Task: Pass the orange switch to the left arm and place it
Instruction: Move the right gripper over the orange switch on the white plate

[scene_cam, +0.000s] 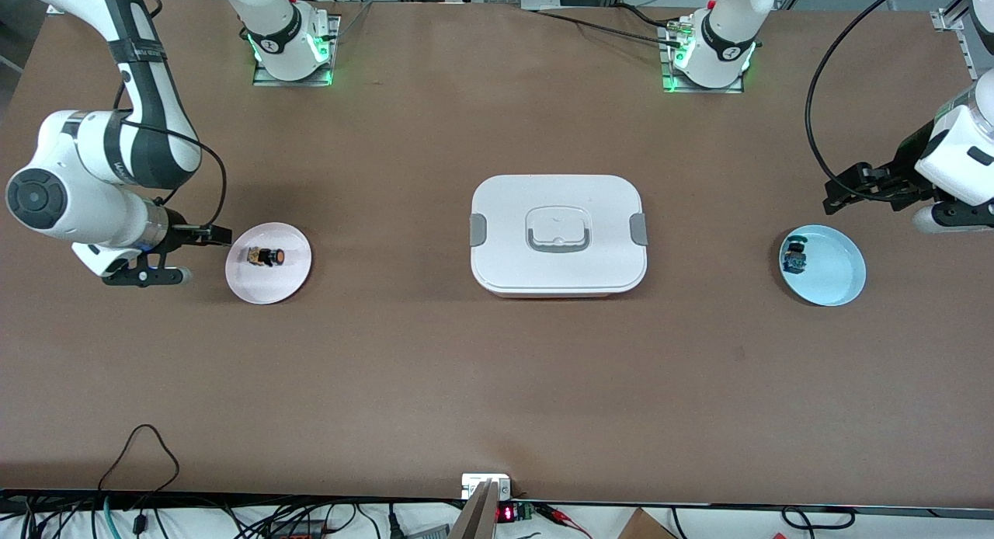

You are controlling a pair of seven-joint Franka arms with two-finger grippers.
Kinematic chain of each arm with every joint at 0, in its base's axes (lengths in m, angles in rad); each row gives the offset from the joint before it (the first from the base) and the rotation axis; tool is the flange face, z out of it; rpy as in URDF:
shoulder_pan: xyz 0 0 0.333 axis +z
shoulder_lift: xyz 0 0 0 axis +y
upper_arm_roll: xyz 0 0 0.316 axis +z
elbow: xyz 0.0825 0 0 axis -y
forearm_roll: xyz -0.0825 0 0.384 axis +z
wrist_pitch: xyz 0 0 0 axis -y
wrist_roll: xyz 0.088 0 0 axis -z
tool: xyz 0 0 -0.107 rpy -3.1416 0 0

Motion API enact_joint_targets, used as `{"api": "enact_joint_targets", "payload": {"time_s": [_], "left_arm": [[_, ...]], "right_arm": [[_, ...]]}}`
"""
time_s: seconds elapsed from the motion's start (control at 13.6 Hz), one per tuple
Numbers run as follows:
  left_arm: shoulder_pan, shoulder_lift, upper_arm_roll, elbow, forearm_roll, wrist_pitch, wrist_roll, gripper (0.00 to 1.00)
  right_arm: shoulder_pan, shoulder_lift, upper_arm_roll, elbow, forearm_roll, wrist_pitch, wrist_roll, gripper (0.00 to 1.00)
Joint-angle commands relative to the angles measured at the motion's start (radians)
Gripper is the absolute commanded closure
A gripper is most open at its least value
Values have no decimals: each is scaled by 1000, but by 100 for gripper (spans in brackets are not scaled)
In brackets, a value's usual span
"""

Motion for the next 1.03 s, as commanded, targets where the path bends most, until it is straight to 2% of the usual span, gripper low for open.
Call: {"api": "enact_joint_targets", "payload": {"time_s": [0.0, 0.37, 0.66, 0.96], "left_arm": [[4, 16, -6, 31, 8, -22, -14, 0], [2, 16, -7, 33, 8, -22, -14, 0], [2, 14, -7, 33, 8, -22, -14, 0], [2, 16, -7, 33, 8, -22, -14, 0]], "right_arm": [[5, -12, 2, -56, 0, 68, 5, 0], [5, 29, 16, -144, 7, 240, 7, 0], [3, 65, 44, -142, 20, 251, 9, 0], [5, 108, 53, -139, 79, 286, 7, 0]]}}
